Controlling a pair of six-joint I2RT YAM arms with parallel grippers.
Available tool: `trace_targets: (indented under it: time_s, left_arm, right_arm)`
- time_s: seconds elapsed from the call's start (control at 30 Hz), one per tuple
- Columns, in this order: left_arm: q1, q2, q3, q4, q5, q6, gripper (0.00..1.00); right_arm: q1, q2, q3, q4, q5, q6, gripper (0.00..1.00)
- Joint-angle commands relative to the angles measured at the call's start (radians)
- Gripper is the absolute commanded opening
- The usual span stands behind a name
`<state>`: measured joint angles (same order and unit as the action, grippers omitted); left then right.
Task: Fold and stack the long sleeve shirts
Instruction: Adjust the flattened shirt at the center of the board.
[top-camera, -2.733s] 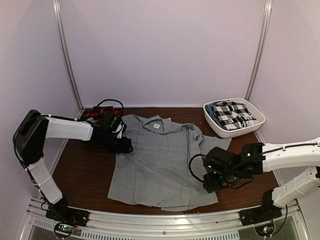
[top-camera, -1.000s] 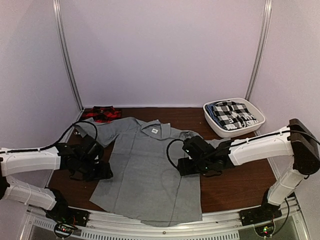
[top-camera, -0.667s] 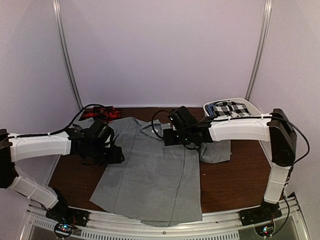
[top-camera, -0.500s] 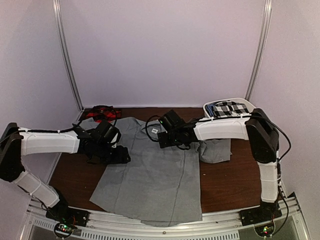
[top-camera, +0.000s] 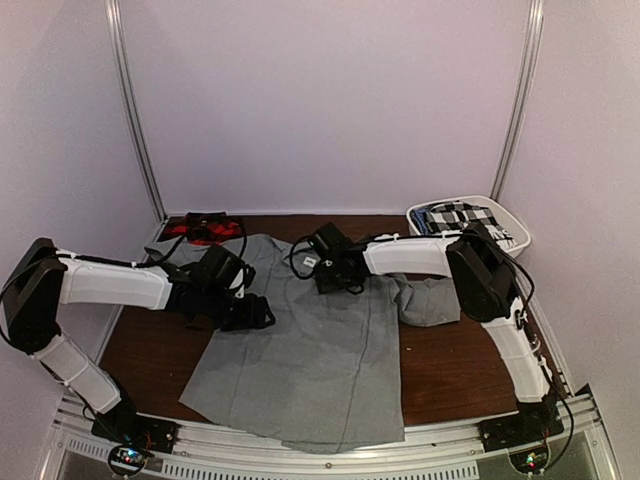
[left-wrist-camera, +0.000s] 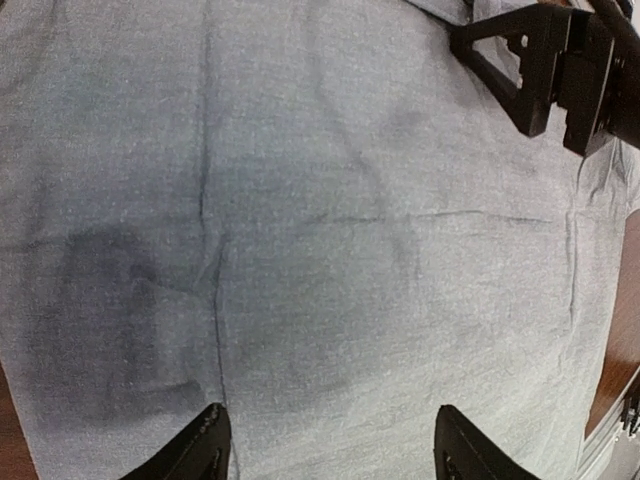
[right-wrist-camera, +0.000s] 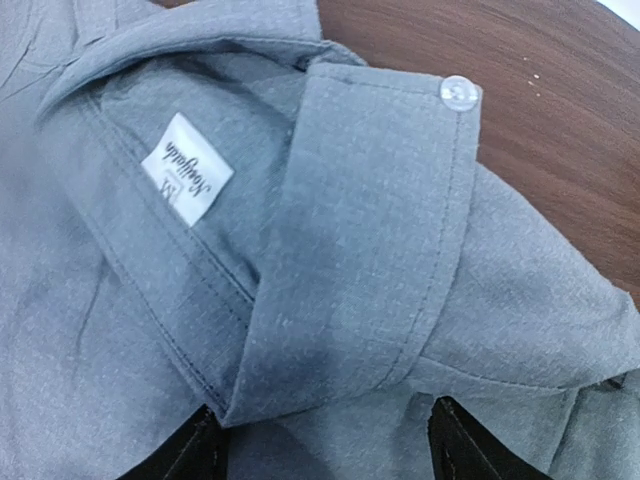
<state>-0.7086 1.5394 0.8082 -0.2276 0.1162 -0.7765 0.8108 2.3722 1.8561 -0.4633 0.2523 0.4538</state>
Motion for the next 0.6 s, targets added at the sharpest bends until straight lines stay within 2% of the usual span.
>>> trace_targets:
  time_s: [0.0,0.2,0.43,0.57]
  left_arm:
    - [-0.002,0.01,-0.038,0.053,0.012,0.004,0.71]
    - [-0.002,-0.003,-0.074,0.053,0.001,-0.009,0.71]
    - [-0.001,-0.018,-0.106,0.047,-0.005,-0.014,0.71]
    - [-0.002,-0.038,-0.129,0.044,-0.009,-0.025,0.71]
  right_arm:
    - [-0.039,0.035,0.07,-0.022,0.04,0.009,0.68]
    - [-0.117,0.071,0.141,-0.012,0.039,-0.017,0.68]
    - [-0.229,0.175,0.355,-0.053,0.004,-0.042,0.69]
    - [-0.288,0.179,0.412,-0.049,-0.055,-0.044,0.72]
